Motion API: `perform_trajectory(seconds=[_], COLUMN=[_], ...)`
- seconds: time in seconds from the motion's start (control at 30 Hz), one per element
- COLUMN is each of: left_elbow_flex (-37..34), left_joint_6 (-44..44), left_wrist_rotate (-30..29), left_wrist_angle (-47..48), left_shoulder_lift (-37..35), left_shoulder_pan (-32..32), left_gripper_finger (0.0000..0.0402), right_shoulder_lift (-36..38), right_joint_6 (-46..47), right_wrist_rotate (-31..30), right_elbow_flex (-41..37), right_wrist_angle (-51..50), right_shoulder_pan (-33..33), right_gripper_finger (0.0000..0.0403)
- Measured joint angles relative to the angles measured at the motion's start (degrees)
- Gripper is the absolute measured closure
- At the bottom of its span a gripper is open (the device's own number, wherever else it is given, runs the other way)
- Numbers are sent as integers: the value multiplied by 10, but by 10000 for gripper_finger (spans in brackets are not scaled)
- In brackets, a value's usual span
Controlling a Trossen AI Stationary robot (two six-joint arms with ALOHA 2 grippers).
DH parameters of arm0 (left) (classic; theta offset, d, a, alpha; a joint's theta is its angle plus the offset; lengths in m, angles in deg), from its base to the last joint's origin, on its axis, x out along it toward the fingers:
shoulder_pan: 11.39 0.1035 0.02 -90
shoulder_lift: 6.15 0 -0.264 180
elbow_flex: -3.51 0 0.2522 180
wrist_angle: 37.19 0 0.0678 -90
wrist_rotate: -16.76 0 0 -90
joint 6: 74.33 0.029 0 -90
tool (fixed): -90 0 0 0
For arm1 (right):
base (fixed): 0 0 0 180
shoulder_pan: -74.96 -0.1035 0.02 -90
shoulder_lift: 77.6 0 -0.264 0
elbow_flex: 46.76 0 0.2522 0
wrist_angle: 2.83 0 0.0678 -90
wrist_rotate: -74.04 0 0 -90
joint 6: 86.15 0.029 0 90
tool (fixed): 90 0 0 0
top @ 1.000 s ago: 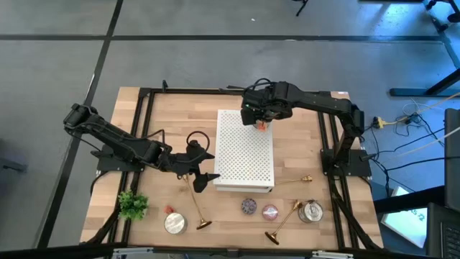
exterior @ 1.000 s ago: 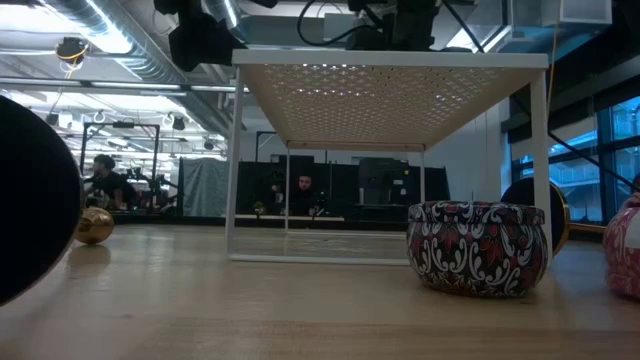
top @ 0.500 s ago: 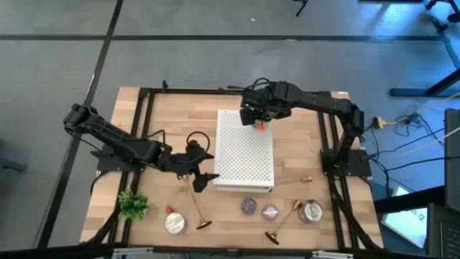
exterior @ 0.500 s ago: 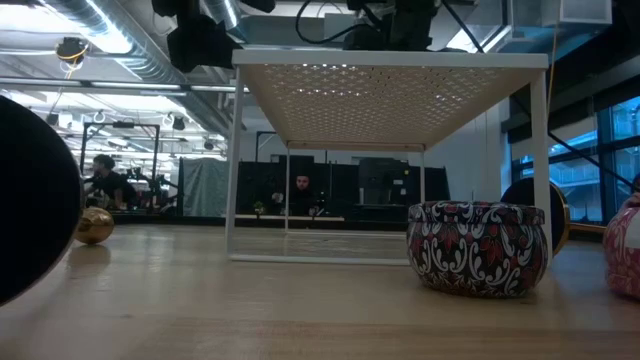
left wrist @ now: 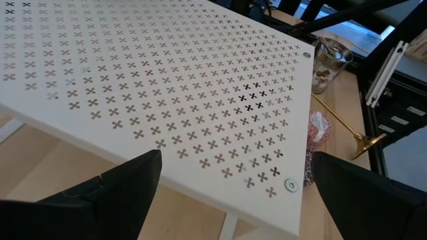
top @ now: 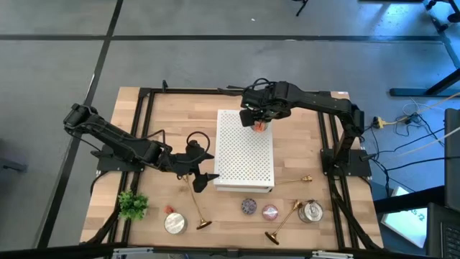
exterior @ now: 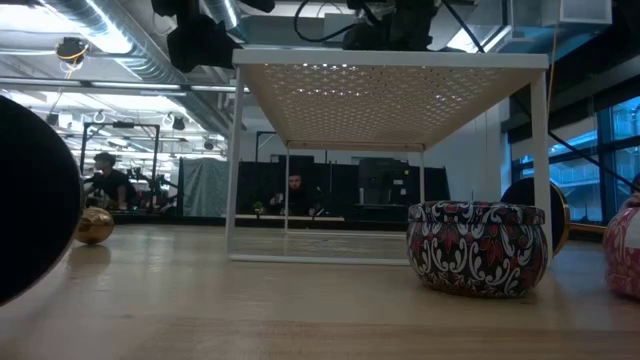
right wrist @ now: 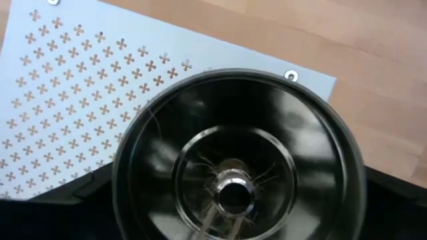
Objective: Pick & Place candle stick holders
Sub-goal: Put the top silver scented candle on the shelf
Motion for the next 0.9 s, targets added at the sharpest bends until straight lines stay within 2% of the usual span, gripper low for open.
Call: perform_trajectory(seconds=[0.9], left_elbow_flex=[0], left_joint_6=[-1], left_wrist_rotate=[0], left_wrist_angle=[16], left_shoulder_lift=[0], left_shoulder_pan=[0], left_gripper_finger=[20], right_shoulder_lift=[0], right_joint_6=[-31], right_wrist_rotate=[47], right_elbow_flex=[0], right_wrist_angle=[-26], right_shoulder_pan=[-1], right_gripper_finger=[9])
